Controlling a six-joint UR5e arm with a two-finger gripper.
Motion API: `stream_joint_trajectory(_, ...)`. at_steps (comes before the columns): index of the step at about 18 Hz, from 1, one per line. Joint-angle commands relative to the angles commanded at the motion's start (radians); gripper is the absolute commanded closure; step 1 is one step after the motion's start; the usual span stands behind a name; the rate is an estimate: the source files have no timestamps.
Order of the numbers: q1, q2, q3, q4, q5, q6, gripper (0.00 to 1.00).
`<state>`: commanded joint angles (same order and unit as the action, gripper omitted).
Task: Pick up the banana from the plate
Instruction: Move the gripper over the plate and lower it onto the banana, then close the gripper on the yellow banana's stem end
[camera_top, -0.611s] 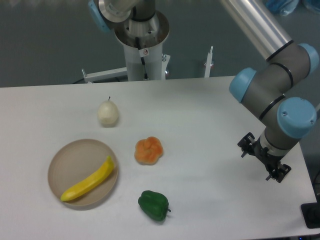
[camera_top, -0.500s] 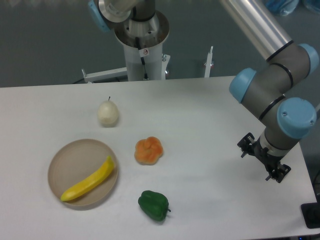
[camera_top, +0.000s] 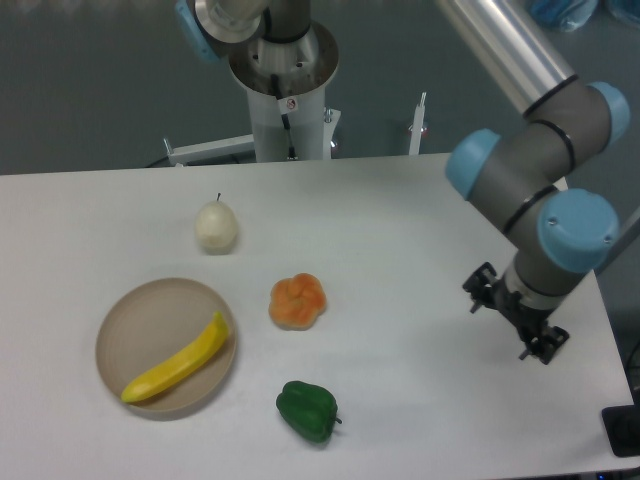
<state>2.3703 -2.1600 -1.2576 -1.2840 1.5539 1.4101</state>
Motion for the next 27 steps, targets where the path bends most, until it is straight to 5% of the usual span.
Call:
stream_joint_trajectory(11,-0.343,0.117,-0.141,0.015,0.009,-0.465,0.00)
stream_joint_trajectory(21,-0.509,0.088,-0.218,0.040,0.061,-0.695,0.00)
stream_joint_trajectory(27,-0.560,0.000,-0.230,0.147,0.145,-0.813,0.00)
